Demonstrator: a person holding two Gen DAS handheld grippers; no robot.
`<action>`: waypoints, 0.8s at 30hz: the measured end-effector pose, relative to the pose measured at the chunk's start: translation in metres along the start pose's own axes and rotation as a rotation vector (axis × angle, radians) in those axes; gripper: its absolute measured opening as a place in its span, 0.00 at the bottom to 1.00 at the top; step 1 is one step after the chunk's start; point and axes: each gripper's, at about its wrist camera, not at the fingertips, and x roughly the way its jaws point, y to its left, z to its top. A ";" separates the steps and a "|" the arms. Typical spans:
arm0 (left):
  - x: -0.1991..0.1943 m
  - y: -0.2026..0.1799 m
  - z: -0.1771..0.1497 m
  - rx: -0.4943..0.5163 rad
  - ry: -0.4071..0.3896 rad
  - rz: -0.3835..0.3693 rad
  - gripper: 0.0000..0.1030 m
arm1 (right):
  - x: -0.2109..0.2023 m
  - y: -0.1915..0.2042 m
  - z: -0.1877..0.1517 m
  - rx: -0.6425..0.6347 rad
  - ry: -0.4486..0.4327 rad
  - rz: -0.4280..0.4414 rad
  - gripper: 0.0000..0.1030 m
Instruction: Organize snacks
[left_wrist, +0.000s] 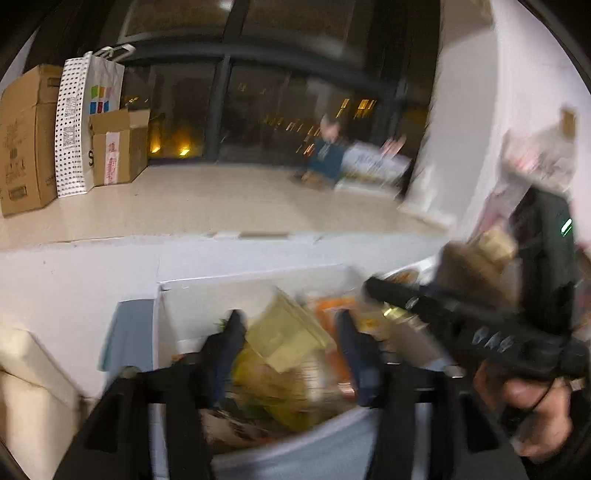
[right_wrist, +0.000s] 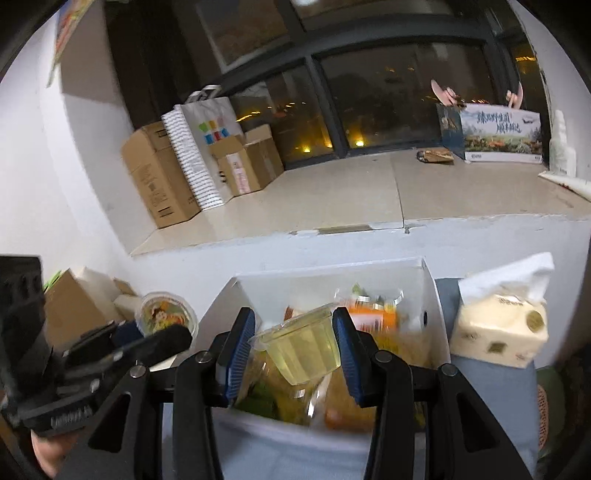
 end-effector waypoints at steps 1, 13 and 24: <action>0.007 0.002 0.001 -0.008 0.020 0.027 0.99 | 0.008 -0.005 0.005 0.033 0.004 -0.010 0.63; -0.029 0.016 -0.032 -0.133 -0.065 0.074 1.00 | -0.023 -0.022 -0.003 0.059 -0.050 -0.032 1.00; -0.113 -0.010 -0.082 -0.190 -0.114 0.021 1.00 | -0.094 0.039 -0.043 -0.193 -0.144 -0.145 1.00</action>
